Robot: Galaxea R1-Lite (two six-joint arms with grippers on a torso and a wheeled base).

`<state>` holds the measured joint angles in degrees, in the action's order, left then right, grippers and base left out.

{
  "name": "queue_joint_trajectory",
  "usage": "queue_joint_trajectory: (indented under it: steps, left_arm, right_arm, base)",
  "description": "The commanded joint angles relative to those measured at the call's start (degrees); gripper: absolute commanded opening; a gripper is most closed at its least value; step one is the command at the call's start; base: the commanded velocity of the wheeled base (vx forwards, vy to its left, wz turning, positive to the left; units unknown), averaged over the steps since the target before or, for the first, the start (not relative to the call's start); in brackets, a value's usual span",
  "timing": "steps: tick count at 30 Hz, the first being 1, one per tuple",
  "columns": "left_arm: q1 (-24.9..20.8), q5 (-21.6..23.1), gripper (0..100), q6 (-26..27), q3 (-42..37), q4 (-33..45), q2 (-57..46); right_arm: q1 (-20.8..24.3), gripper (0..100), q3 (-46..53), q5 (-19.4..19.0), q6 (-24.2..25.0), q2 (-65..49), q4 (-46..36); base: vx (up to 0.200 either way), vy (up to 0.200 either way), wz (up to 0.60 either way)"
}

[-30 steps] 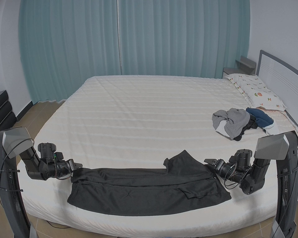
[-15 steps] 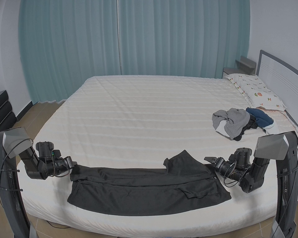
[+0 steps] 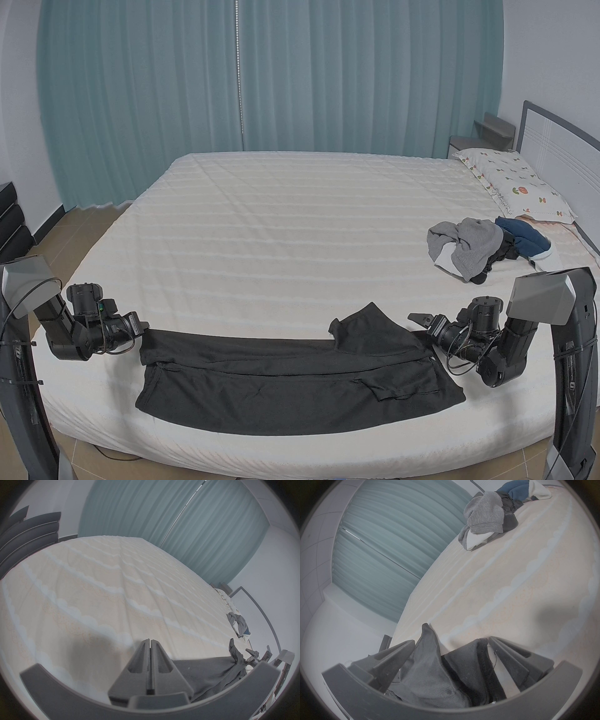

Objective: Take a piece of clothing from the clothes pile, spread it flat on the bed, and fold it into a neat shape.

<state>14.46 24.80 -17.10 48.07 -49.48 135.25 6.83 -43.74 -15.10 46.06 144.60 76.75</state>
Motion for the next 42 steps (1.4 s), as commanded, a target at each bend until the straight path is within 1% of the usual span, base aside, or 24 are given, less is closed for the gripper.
queue_joint_trajectory:
  steps: [1, 4, 5, 11, 17, 31, 32, 33, 34, 37, 39, 41, 42]
  left_arm:
    - [0.13, -0.01, 0, -0.04, 0.01, 0.00, 0.01]
    - [0.13, -0.01, 0, 0.05, 0.01, 0.00, 0.18]
    - [0.13, -0.01, 0, 0.05, 0.01, 0.00, 0.18]
    - [0.13, -0.01, 0, 0.05, 0.10, 0.00, 0.18]
    - [0.22, -0.01, 0, 0.14, 0.10, 0.26, 0.27]
    - [0.13, -0.01, 0, 0.23, 0.18, 0.70, 0.27]
    - [0.13, -0.01, 0, 0.23, 0.18, 0.88, 0.27]
    - [0.13, -0.01, 0, 0.23, 0.18, 0.88, 0.27]
    - [0.13, -0.01, 100, 0.23, 0.18, 0.97, 0.27]
    - [0.13, -0.01, 100, 0.23, -0.08, 1.32, 0.27]
    - [0.22, 0.17, 100, 0.14, 0.18, 1.41, 0.27]
    - [0.22, 0.17, 100, 0.05, 0.18, 1.41, 0.27]
    - [0.75, 0.25, 100, -0.47, 0.54, 0.88, -0.25]
  right_arm:
    - [0.03, 100, -0.21, -0.01, 0.00, 0.59, 0.06]
    - [0.47, 100, -0.21, 0.07, -0.18, 0.68, -0.02]
    - [0.47, 0, -0.21, 0.07, -0.18, 0.68, -0.02]
    - [0.38, 0, -0.21, 1.48, -0.27, 0.50, -0.02]
    - [-1.29, 0, -0.29, 1.57, -0.27, -0.46, 0.33]
    - [-1.73, 0, -0.56, 2.27, -0.35, 0.06, 0.50]
    - [-1.64, 100, -0.47, 2.18, -0.35, -0.02, 0.50]
    - [-1.55, 100, -0.38, 2.18, -0.35, -0.02, 0.50]
    - [-1.38, 100, -0.12, 2.27, -0.35, -0.02, 0.68]
    - [-1.29, 100, -0.12, 2.36, -1.23, -1.52, 0.68]
    - [-1.82, 100, 0.76, 2.27, -2.64, -5.47, -0.11]
    - [-1.90, 100, 1.11, 2.10, -2.81, -6.70, -0.38]
    - [-1.47, 100, 1.38, 2.10, -3.08, -8.81, -2.04]
  base:
    - [0.000, 0.000, 0.00]
    - [0.000, 0.000, 0.00]
    - [0.000, 0.000, 0.00]
    - [0.000, 0.000, 0.00]
    - [0.000, 0.000, 0.00]
    - [0.000, 0.000, 0.00]
    - [0.000, 0.000, 0.00]
    - [0.000, 0.000, 0.00]
    - [0.000, 0.000, 0.00]
    - [0.000, 0.000, 0.00]
    - [0.000, 0.000, 0.00]
    - [0.000, 0.000, 0.00]
    - [0.000, 0.000, 0.00]
